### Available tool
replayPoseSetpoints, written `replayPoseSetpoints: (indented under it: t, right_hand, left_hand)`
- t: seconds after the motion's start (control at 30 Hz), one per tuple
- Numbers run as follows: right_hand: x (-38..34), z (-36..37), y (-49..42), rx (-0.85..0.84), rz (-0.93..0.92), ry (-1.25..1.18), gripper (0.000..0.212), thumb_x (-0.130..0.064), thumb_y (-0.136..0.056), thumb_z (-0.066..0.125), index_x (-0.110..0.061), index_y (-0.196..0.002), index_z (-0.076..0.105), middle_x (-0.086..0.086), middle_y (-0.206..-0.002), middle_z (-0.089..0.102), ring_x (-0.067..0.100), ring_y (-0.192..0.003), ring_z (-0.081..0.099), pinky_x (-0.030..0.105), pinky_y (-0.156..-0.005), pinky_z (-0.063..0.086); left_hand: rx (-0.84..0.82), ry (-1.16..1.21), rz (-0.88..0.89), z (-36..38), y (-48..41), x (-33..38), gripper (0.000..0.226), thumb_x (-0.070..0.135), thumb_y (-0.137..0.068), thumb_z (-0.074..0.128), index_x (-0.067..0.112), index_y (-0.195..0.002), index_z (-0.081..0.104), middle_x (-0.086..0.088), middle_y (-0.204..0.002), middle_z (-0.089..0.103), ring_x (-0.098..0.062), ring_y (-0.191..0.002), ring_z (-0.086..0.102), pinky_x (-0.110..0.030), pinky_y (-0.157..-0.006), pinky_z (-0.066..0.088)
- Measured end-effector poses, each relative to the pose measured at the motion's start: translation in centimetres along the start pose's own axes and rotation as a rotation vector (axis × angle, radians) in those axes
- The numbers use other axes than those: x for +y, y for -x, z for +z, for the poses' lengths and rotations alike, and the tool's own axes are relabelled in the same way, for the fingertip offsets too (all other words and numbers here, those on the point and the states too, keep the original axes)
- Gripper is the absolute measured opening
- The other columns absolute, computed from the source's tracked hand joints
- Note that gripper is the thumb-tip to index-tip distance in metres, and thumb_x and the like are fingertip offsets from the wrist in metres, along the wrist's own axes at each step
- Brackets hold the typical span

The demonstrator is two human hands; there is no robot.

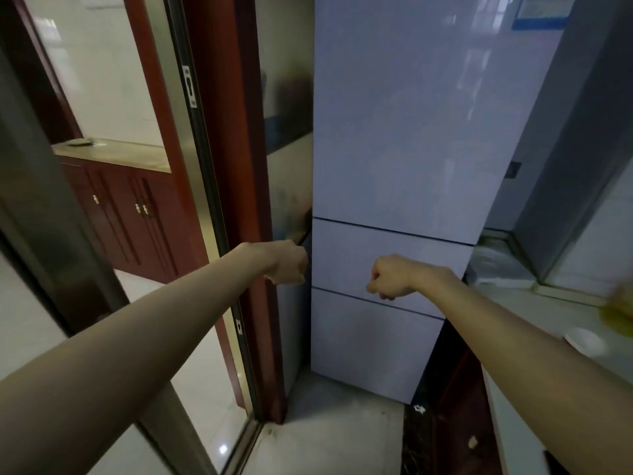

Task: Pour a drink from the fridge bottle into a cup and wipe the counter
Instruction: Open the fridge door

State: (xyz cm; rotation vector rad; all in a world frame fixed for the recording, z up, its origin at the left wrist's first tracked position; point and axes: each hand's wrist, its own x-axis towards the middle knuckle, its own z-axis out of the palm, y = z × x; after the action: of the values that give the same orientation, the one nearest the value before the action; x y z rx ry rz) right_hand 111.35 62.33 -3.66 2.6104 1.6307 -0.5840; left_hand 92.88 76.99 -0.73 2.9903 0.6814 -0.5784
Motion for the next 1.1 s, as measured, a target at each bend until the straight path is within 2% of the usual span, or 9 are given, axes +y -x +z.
replayPoseSetpoints:
  t: [0.27,0.47,0.57,0.67,0.73,0.8,0.9,1.0,1.1]
  right_hand:
    - [2.5,-2.4,-8.9,0.028,0.015,0.023,0.038,-0.027,-0.092,0.053,0.007,-0.095,0.068,0.021,-0.098,0.070,0.027,-0.077,0.062,0.035,-0.071,0.051]
    - [3.8,-7.1,-16.8,0.064,0.064,0.052,0.031,-0.021,-0.090,0.052,0.006,-0.096,0.067,0.020,-0.100,0.070,0.028,-0.079,0.061,0.034,-0.066,0.045]
    - [3.3,-8.5,-20.7,0.097,0.057,0.058,0.028,-0.018,-0.090,0.050,0.005,-0.090,0.066,0.018,-0.093,0.068,0.028,-0.077,0.060,0.032,-0.065,0.043]
    - [2.3,-8.7,-24.5,0.099,0.021,0.094,0.026,-0.019,-0.091,0.048,0.000,-0.081,0.062,0.014,-0.084,0.063,0.029,-0.076,0.059,0.035,-0.065,0.045]
    - [1.6,-8.6,-27.1,0.079,-0.013,0.153,0.026,-0.018,-0.091,0.048,-0.007,-0.067,0.053,0.010,-0.073,0.055,0.028,-0.074,0.055,0.031,-0.059,0.040]
    - [0.8,-9.2,-29.6,0.068,-0.040,0.205,0.029,-0.016,-0.090,0.047,-0.012,-0.062,0.042,0.007,-0.070,0.048,0.026,-0.073,0.052,0.027,-0.056,0.035]
    - [-0.5,-11.2,-32.7,0.050,-0.069,0.266,0.021,-0.015,-0.094,0.045,-0.010,-0.073,0.048,0.007,-0.089,0.056,0.024,-0.081,0.055,0.027,-0.059,0.042]
    - [-1.6,-13.6,-35.3,0.114,-0.159,0.330,0.030,-0.019,-0.099,0.041,-0.006,-0.120,0.057,0.011,-0.125,0.055,0.026,-0.109,0.055,0.034,-0.089,0.049]
    - [-2.1,-16.1,-37.2,0.316,-0.345,0.484,0.031,-0.017,-0.097,0.041,-0.003,-0.122,0.055,0.014,-0.127,0.051,0.028,-0.114,0.049,0.036,-0.094,0.042]
  left_hand:
    - [-0.013,0.024,0.026,-1.6,-10.7,-3.9,0.033,0.029,-0.100,0.048,0.003,-0.104,0.067,-0.012,-0.100,0.070,-0.027,-0.088,0.066,-0.035,-0.074,0.051]
    - [-0.043,0.046,0.055,-3.8,-20.3,-8.2,0.035,0.027,-0.100,0.046,0.000,-0.097,0.068,-0.015,-0.093,0.072,-0.031,-0.084,0.070,-0.031,-0.067,0.050]
    - [-0.017,0.050,0.065,-4.9,-23.5,-10.1,0.033,0.023,-0.101,0.048,-0.002,-0.102,0.068,-0.010,-0.088,0.065,-0.026,-0.075,0.061,-0.029,-0.064,0.046]
    - [-0.014,0.017,0.034,-4.1,-26.2,-11.4,0.027,0.024,-0.098,0.054,0.006,-0.115,0.067,-0.003,-0.096,0.055,-0.018,-0.087,0.053,-0.027,-0.071,0.047]
    - [-0.096,0.012,0.053,-3.0,-27.6,-12.2,0.025,0.023,-0.100,0.051,0.004,-0.106,0.067,-0.003,-0.089,0.054,-0.018,-0.082,0.052,-0.022,-0.062,0.040]
    - [-0.163,0.058,0.052,-2.8,-28.6,-12.9,0.034,0.018,-0.104,0.045,0.005,-0.076,0.058,-0.003,-0.071,0.048,-0.016,-0.062,0.045,-0.019,-0.059,0.036]
    - [-0.112,0.123,-0.010,-3.7,-29.8,-14.5,0.035,0.021,-0.106,0.039,0.000,-0.090,0.063,-0.007,-0.084,0.054,-0.017,-0.071,0.046,-0.016,-0.069,0.037]
    - [-0.089,0.163,-0.084,-4.3,-30.2,-15.3,0.035,0.027,-0.105,0.041,0.000,-0.110,0.063,-0.013,-0.109,0.062,-0.020,-0.087,0.050,-0.027,-0.077,0.038]
    - [-0.049,0.185,-0.156,-5.0,-30.8,-15.5,0.031,0.028,-0.103,0.045,0.007,-0.117,0.063,-0.009,-0.118,0.063,-0.019,-0.091,0.054,-0.027,-0.077,0.040]
